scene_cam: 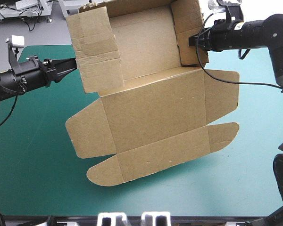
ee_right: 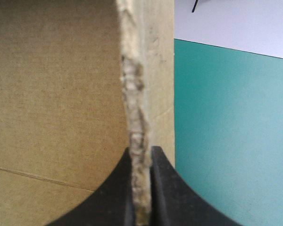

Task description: Fold the box

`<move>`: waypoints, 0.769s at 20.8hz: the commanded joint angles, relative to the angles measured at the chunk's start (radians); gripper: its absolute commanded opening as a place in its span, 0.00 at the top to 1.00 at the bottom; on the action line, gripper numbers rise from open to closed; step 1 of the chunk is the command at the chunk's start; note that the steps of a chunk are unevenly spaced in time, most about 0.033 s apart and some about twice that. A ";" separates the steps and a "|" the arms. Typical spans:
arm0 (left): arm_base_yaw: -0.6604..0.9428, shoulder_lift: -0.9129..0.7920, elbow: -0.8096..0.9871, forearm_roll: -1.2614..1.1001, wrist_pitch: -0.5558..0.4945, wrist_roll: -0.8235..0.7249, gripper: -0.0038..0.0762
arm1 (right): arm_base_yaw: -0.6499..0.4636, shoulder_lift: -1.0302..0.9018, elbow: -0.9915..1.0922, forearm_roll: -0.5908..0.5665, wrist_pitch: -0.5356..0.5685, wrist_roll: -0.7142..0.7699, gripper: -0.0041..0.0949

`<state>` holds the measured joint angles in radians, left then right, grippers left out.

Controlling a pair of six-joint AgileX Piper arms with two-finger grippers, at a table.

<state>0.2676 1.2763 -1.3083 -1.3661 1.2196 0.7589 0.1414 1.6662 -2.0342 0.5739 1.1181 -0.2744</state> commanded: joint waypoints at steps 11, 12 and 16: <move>-0.006 -0.039 -0.036 -0.034 0.077 -0.043 0.53 | 0.007 0.013 -0.021 0.096 -0.085 -0.025 0.96; -0.006 -0.039 -0.036 0.005 0.068 -0.043 0.53 | 0.011 0.013 -0.021 0.104 -0.086 -0.029 0.96; -0.006 -0.039 -0.036 0.022 0.053 -0.043 0.53 | 0.055 0.013 -0.021 0.089 -0.083 -0.038 0.96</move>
<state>0.2664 1.2642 -1.3124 -1.2729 1.2284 0.7206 0.1674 1.7281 -2.0325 0.6060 1.0963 -0.3123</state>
